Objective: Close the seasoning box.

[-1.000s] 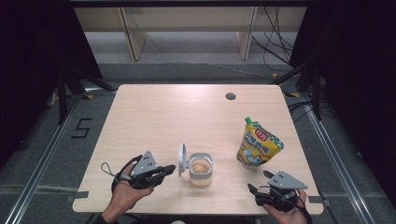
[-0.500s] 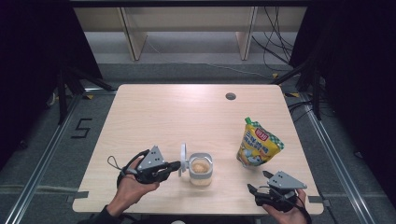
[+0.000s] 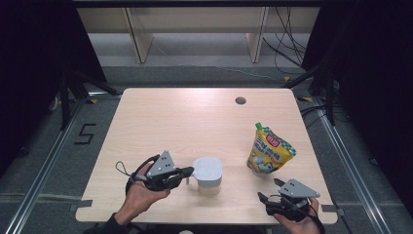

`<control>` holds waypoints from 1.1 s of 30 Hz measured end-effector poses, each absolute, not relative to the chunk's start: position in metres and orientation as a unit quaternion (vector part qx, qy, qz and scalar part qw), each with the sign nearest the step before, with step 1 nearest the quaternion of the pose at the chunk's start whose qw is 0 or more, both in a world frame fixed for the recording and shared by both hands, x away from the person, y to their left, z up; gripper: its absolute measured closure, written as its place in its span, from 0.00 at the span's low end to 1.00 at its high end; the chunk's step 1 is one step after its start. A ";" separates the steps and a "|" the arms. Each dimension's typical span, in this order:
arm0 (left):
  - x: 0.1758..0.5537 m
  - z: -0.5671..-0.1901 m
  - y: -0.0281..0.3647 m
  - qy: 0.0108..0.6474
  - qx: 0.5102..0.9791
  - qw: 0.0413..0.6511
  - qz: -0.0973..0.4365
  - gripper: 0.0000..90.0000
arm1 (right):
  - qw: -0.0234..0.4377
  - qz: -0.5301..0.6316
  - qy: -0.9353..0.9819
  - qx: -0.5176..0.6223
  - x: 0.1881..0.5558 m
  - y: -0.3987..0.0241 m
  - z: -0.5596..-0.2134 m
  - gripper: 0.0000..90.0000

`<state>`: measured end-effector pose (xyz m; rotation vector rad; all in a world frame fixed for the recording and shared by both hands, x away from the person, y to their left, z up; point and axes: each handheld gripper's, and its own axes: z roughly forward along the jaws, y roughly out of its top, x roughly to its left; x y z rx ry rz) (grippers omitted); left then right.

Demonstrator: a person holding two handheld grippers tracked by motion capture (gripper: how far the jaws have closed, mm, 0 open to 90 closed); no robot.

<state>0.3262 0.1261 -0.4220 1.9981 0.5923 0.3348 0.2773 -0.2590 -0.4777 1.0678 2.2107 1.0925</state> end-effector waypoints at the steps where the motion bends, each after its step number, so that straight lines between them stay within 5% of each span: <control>1: 0.328 -0.421 0.129 0.232 0.826 0.492 0.145 0.99 | 0.225 0.396 0.802 0.387 0.277 -0.259 -0.478 0.30; 23: 0.313 -0.432 0.163 0.270 0.813 0.500 0.128 0.96 | 0.226 0.392 0.800 0.393 0.276 -0.257 -0.477 0.30; 33: 0.305 -0.440 0.183 0.275 0.809 0.505 0.123 0.86 | 0.231 0.394 0.805 0.379 0.277 -0.256 -0.478 0.30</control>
